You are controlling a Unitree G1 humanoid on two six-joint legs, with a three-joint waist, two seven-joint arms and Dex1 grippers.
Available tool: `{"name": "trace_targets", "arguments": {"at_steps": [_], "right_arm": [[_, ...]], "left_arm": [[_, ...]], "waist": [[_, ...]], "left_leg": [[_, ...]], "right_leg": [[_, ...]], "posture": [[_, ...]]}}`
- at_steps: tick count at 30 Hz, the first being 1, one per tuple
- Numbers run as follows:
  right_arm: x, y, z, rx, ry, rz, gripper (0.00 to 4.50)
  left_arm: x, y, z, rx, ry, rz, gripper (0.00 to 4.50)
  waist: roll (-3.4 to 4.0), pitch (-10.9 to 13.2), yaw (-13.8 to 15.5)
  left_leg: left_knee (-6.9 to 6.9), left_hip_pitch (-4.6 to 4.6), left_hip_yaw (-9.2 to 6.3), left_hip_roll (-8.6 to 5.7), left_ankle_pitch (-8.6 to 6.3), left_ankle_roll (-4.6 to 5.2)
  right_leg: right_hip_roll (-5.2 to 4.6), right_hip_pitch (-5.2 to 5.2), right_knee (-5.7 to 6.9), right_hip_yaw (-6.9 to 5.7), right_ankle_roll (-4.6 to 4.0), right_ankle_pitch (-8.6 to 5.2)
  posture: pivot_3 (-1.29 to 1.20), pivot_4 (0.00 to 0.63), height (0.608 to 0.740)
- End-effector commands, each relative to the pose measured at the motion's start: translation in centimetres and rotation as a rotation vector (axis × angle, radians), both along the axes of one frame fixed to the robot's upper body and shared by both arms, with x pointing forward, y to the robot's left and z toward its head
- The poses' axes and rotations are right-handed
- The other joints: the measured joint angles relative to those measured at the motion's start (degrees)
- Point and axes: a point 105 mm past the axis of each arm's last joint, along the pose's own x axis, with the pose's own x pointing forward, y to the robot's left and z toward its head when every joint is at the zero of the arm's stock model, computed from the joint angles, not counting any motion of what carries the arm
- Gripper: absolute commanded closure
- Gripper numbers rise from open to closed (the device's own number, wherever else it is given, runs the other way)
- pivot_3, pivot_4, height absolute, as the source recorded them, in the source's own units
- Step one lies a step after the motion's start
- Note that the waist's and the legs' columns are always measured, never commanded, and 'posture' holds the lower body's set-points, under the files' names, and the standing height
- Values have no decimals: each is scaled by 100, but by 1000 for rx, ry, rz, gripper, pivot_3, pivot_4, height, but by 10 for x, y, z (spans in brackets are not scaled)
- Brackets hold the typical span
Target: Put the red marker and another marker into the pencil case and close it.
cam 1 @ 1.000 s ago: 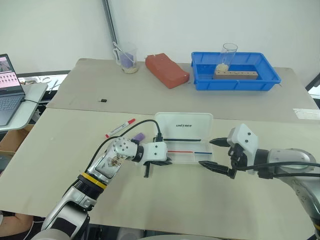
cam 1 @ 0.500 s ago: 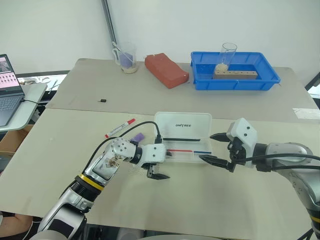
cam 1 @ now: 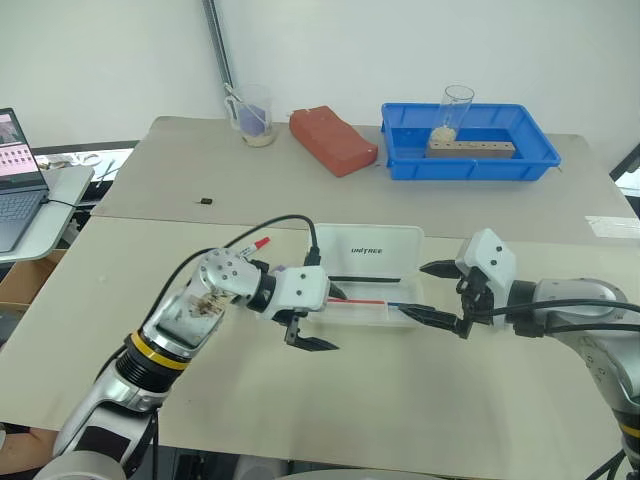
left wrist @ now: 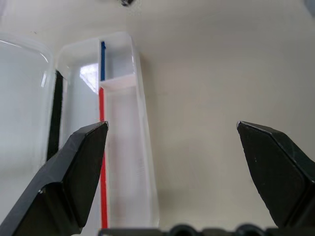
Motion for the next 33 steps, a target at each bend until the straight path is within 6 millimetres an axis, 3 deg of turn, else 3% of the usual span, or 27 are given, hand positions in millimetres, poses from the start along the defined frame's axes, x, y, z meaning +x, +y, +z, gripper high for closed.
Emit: {"name": "trace_targets", "arguments": {"at_steps": [1,4,7,11,15,22,25,31,33], "right_arm": [[2,15,32,54,-114,45,0],[6,35,44,109,-167,70,0],[6,56,56,161,-205,113,0],[10,73,66,195,-232,159,0],[12,90,72,216,-256,207,0],[10,97,74,220,-270,242,0],[11,97,77,224,-282,235,0],[12,96,80,223,-296,218,0],[12,93,79,215,-296,207,0]], "left_arm": [[24,10,40,-125,-62,146,38],[57,32,60,-242,-95,364,38],[85,69,62,-279,-142,579,38],[103,117,46,-267,-154,754,38],[108,157,10,-200,-89,859,38],[110,179,-42,-137,41,935,38],[108,179,-55,-129,77,926,38],[108,179,-58,-126,83,907,2719],[108,178,-50,-145,73,896,3646]], "waist": [[-2,2,-5],[-3,2,-5],[8,-5,-18],[17,-11,-14],[12,-12,18],[3,-16,57],[0,-18,52],[-4,-23,44],[-4,-23,29]], "left_leg": [[0,0,0,0,0,0],[3,0,-8,3,2,2],[2,0,-9,3,1,3],[-3,2,-7,5,0,5],[-2,4,-3,7,0,5],[-2,0,9,6,0,4],[-3,-8,10,7,0,4],[-2,-16,14,7,0,4],[-2,-15,13,8,1,5]], "right_leg": [[0,-1,0,0,0,0],[8,-1,5,-1,9,-5],[9,-3,5,1,10,-5],[12,-9,12,3,-8,5],[8,-14,11,-3,-10,6],[-13,-34,13,-18,-15,6],[-12,-48,23,-18,-17,7],[-9,-85,74,-14,-24,4],[-6,-87,78,-14,-25,4]], "posture": [[0,150,740],[0,150,740],[0,150,740],[0,150,740],[0,150,740],[0,150,740],[0,150,740],[0,150,740],[0,150,740]]}}
